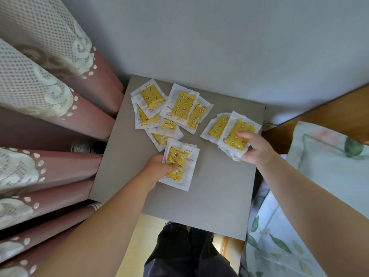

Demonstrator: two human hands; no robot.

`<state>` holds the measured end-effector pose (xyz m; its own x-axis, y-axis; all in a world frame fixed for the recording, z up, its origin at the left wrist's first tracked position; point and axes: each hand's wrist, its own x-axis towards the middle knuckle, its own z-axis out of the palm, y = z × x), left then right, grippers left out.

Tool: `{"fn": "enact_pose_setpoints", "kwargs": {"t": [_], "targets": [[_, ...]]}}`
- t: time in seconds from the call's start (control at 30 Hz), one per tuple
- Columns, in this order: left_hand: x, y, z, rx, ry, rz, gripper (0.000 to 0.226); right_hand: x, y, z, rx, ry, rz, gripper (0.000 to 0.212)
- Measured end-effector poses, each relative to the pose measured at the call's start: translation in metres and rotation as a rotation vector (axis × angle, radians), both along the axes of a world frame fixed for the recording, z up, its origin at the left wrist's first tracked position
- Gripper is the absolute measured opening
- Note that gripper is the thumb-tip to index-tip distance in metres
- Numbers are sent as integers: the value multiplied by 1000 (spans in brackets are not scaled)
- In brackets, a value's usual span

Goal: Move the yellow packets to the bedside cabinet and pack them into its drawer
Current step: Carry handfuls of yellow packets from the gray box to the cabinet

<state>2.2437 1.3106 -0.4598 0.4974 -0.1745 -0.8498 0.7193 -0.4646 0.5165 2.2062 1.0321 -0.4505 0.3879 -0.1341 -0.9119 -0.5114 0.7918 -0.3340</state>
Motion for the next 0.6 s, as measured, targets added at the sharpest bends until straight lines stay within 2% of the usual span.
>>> {"fn": "enact_pose_setpoints", "kwargs": {"t": [0.1,0.2,0.4,0.5,0.6], "targets": [[-4,0,-1,-6,14,15,21,-18,4,0,75,-58,-53,39],[-8,0,0,-30,39,58,22,-32,7,-2,122,-121,-105,28],[-19,1,11,-40,50,128,24,-49,17,7,168,-254,-92,21],[-23,-1,23,-43,41,136,24,-50,24,20,109,-149,-18,16],[-24,-3,33,-45,19,136,23,-51,25,24,51,-52,-45,23]]}}
